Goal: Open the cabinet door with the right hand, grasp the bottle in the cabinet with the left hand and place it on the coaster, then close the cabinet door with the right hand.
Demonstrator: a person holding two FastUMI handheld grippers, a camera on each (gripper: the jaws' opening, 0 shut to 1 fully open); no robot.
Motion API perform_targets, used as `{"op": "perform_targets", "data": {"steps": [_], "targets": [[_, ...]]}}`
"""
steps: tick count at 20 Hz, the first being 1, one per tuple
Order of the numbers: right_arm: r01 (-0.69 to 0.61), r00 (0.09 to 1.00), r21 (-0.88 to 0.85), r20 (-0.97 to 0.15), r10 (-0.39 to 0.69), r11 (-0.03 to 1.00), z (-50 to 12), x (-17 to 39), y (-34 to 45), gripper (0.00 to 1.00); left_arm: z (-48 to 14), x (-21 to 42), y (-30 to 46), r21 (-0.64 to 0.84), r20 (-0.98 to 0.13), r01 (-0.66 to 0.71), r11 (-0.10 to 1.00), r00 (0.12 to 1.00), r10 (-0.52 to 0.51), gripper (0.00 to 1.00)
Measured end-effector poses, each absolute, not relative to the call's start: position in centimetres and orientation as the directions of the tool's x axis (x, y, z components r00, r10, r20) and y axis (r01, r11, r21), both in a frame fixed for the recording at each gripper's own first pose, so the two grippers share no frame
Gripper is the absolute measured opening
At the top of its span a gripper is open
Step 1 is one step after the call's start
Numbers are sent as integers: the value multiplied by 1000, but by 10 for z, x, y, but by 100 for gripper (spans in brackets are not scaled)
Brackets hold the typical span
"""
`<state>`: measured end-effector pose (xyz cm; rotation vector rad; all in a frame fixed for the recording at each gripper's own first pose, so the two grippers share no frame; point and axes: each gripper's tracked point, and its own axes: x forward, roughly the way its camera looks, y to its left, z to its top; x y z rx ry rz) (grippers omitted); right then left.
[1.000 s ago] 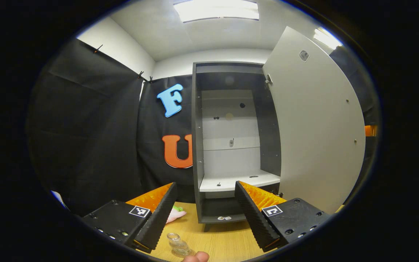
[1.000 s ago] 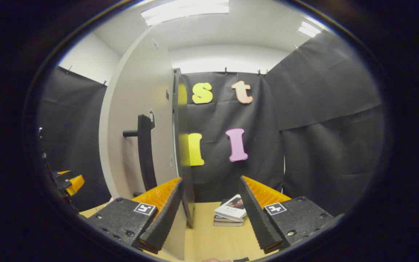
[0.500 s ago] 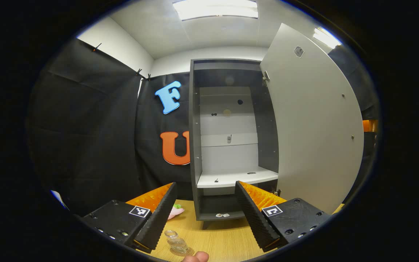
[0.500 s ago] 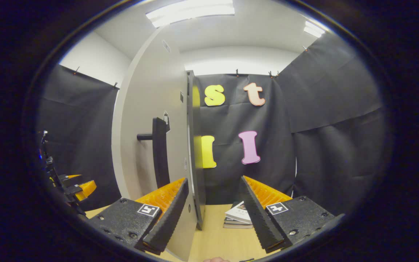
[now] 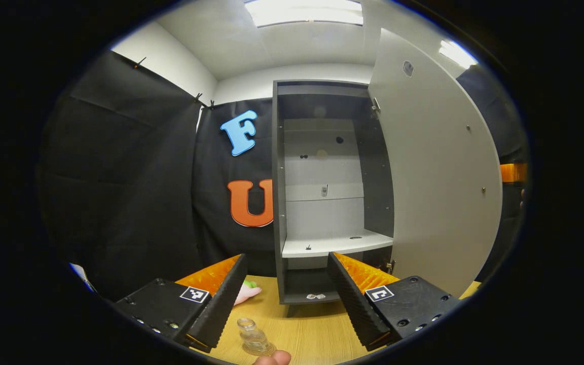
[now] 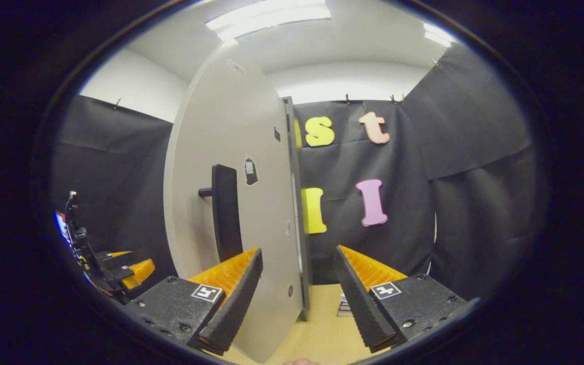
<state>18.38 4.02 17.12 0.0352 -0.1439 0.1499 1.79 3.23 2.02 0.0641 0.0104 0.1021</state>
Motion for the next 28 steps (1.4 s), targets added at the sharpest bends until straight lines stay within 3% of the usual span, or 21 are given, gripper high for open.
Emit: {"op": "perform_targets", "data": {"steps": [10,17,18,20,25,26,27,28], "targets": [[-251,956,-62,143,258,966,178,221,134,92,18,15,53,62,-1,-92,994,996,93,96],[-361,921,-18,149,360,932,175,282,217,93,11,22,68,54,-12,-74,996,997,75,96],[-378,915,-18,146,376,926,175,293,230,89,10,22,70,54,-12,-73,996,997,74,96],[-400,906,-26,140,399,916,173,311,253,93,7,24,74,61,-10,-71,996,997,72,96],[-412,902,0,139,408,911,176,346,287,94,0,27,95,67,-23,-99,993,995,101,96],[-412,903,6,138,407,911,176,347,289,90,0,28,97,65,-23,-107,992,994,109,96],[-405,906,8,140,400,914,176,348,289,93,0,27,99,63,-19,-113,992,993,115,100],[-397,909,6,143,392,918,177,347,287,89,1,27,101,60,-17,-118,991,993,119,100]]}}
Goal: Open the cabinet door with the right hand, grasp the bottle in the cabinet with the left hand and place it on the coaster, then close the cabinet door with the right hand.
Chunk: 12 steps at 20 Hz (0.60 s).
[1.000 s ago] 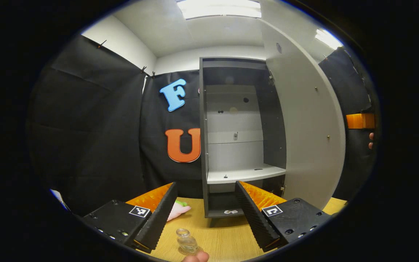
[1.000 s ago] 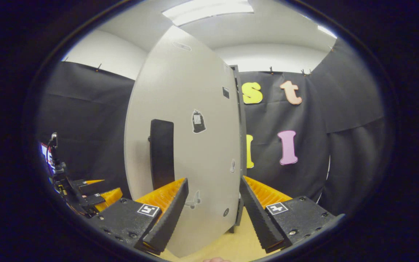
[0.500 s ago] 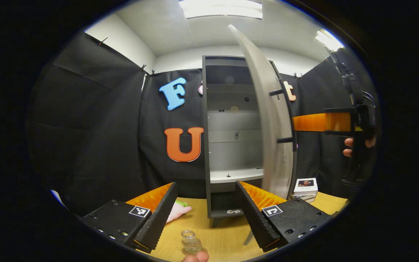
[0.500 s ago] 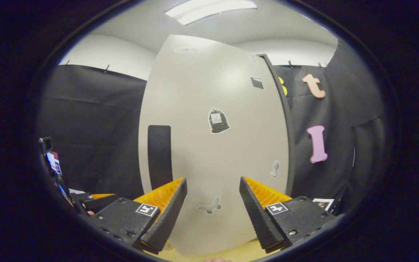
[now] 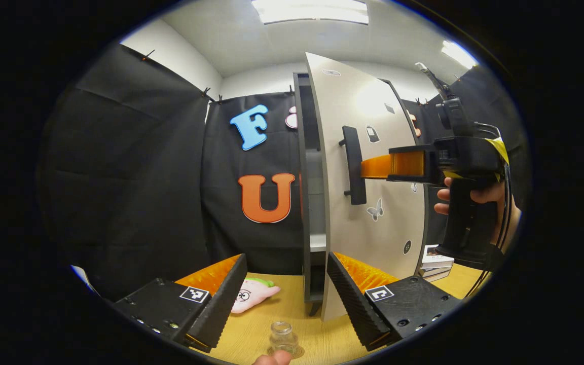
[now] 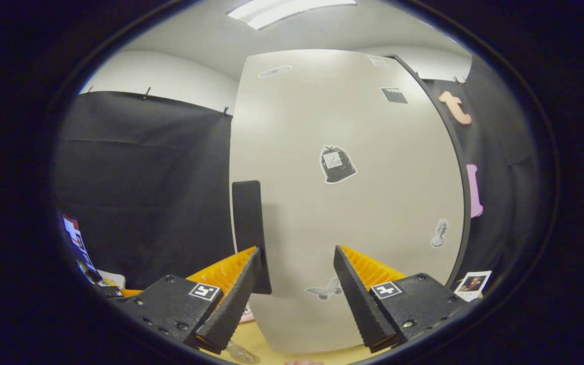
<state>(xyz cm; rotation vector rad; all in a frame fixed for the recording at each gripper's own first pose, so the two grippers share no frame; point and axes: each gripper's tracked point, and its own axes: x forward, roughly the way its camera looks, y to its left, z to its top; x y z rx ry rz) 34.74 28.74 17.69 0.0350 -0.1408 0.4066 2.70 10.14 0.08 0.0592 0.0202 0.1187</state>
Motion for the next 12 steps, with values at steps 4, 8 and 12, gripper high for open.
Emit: {"op": "perform_targets", "data": {"steps": [4,8,12], "targets": [[-357,922,-21,153,356,934,174,329,266,94,0,22,109,43,-14,-136,990,991,136,96],[-296,943,-18,155,295,955,161,287,225,89,3,18,104,35,-6,-136,990,991,136,96],[-256,955,5,157,252,967,147,240,194,93,9,16,84,33,7,-108,994,994,107,96]]}}
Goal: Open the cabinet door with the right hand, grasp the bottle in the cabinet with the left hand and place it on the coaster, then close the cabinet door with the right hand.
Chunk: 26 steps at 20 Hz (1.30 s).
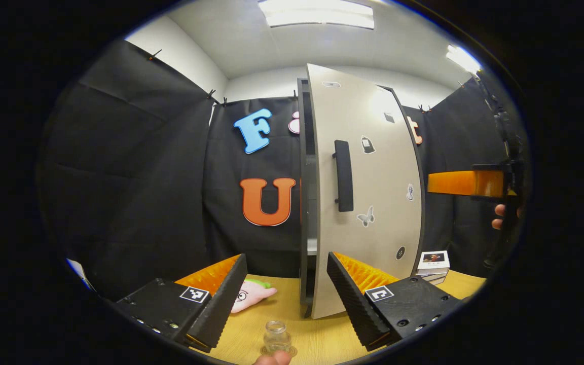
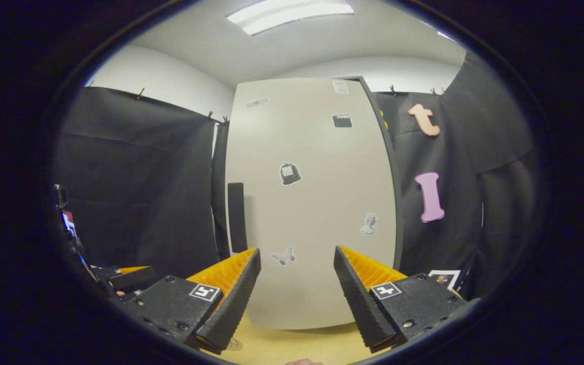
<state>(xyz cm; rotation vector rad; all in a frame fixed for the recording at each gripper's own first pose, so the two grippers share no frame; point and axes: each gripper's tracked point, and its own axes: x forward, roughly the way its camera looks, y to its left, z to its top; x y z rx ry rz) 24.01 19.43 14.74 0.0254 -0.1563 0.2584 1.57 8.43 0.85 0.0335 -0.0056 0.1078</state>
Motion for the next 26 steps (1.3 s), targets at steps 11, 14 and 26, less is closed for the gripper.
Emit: {"op": "perform_targets", "data": {"steps": [11,14,26], "targets": [[-10,991,59,133,2,998,113,155,69,94,15,-1,32,34,7,-23,999,1000,22,96],[96,986,75,128,-105,993,99,142,31,93,13,-7,29,38,14,-38,999,999,37,96],[173,978,79,103,-181,982,86,136,-5,93,7,-19,7,19,17,-59,998,998,59,96]]}}
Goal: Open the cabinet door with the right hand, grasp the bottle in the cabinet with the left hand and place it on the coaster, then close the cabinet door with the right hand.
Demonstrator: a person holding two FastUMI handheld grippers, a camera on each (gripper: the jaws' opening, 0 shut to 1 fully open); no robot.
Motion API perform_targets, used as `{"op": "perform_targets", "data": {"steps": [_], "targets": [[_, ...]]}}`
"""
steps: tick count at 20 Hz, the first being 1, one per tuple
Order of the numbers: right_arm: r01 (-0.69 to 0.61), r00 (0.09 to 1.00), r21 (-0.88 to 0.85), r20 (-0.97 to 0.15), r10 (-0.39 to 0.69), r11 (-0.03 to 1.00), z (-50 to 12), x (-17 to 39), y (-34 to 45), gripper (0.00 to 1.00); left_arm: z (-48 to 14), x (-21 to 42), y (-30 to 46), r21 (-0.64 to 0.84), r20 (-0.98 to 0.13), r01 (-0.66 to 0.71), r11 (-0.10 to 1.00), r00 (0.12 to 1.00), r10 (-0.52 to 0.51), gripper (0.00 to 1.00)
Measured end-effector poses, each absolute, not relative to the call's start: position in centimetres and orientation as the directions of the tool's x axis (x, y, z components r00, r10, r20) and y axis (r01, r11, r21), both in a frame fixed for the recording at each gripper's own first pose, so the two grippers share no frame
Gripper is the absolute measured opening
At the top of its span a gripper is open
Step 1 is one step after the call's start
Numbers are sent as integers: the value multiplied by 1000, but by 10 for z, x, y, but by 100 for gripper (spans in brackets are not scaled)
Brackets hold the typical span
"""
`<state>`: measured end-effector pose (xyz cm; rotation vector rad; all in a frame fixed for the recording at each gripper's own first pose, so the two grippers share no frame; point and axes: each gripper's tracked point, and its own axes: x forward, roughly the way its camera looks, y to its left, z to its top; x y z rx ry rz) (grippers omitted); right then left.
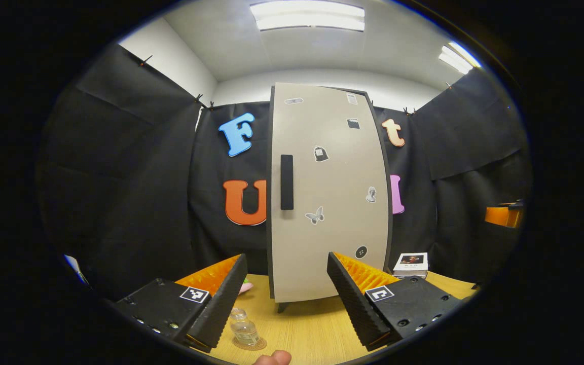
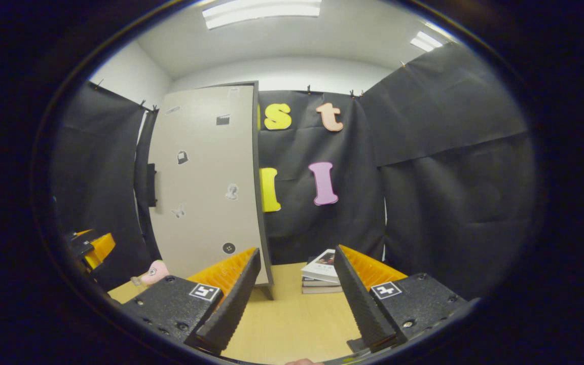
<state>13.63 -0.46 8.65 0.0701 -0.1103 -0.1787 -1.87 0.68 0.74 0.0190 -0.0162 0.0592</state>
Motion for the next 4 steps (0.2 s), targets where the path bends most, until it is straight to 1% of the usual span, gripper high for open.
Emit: {"op": "perform_targets", "data": {"steps": [1,2,3,4], "targets": [[164,979,85,106,-172,983,87,138,-3,93,9,-19,5,14,21,-58,998,998,58,96],[157,980,86,107,-166,984,89,138,-2,89,11,-19,3,10,25,-56,998,998,56,96],[156,981,79,108,-164,985,89,138,-2,93,12,-19,0,9,27,-51,999,998,51,96],[158,980,68,107,-165,985,89,138,-3,89,13,-19,-1,12,28,-50,999,998,50,96]]}}
